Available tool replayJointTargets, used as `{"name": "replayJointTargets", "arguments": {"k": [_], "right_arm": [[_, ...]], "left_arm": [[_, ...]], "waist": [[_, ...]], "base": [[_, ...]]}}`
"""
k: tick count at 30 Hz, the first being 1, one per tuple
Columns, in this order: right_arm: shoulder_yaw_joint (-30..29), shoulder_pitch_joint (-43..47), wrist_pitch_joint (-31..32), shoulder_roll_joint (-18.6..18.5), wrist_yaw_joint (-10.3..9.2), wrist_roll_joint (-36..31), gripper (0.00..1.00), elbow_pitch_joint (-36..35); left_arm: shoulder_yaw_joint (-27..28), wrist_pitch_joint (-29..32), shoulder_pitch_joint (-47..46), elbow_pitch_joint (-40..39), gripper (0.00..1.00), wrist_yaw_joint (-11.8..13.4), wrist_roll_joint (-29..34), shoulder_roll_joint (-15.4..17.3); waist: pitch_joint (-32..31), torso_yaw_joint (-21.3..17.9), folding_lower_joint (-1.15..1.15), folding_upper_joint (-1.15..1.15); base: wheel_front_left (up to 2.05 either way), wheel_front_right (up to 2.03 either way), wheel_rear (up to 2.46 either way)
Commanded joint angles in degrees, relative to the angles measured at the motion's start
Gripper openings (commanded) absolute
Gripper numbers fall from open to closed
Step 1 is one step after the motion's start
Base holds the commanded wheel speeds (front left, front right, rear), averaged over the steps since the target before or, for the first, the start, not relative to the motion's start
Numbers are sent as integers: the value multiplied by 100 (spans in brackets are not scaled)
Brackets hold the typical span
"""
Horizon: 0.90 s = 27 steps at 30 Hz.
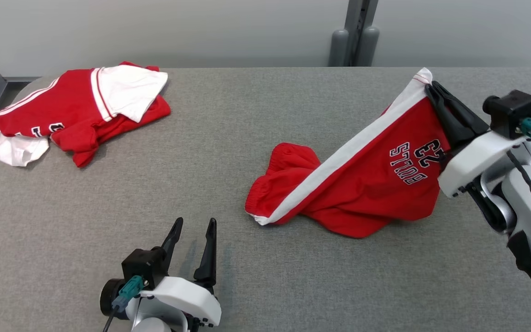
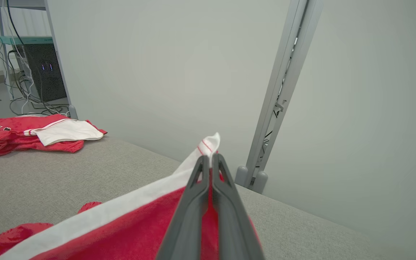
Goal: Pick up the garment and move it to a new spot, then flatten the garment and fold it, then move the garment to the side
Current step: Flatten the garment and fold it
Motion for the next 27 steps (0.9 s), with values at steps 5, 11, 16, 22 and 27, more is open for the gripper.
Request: {"name": "replayJointTargets", "arguments": {"k": [5, 11, 16, 22, 27], "right_arm": [[-701, 1142, -38, -34, 1, -495, 0, -1016], [-1448, 2696, -40, 194, 1, -1011, 0, -1972], [-1780, 3486, -41, 355, 1, -1379, 0, -2124], [-2131, 3855, -41, 621, 1, -1612, 2, -2088], [-2352, 4029, -42, 774, 1, -1758, 100, -1994]], "left_arm": [[69, -28, 10, -47, 100, 21, 68, 23], [124, -28, 45, -58, 100, -2, 114, 22], [181, -28, 69, -28, 100, -26, 151, 23], [232, -28, 79, 8, 100, -46, 211, 23], [223, -28, 84, 27, 100, -57, 203, 23]], "waist": [[11, -248, 0, 0], [14, -438, 0, 0], [-8, -541, 0, 0], [-48, -649, 0, 0], [-87, -682, 0, 0]], "base": [[0, 0, 0], [0, 0, 0], [0, 0, 0], [0, 0, 0], [0, 0, 0]]}}
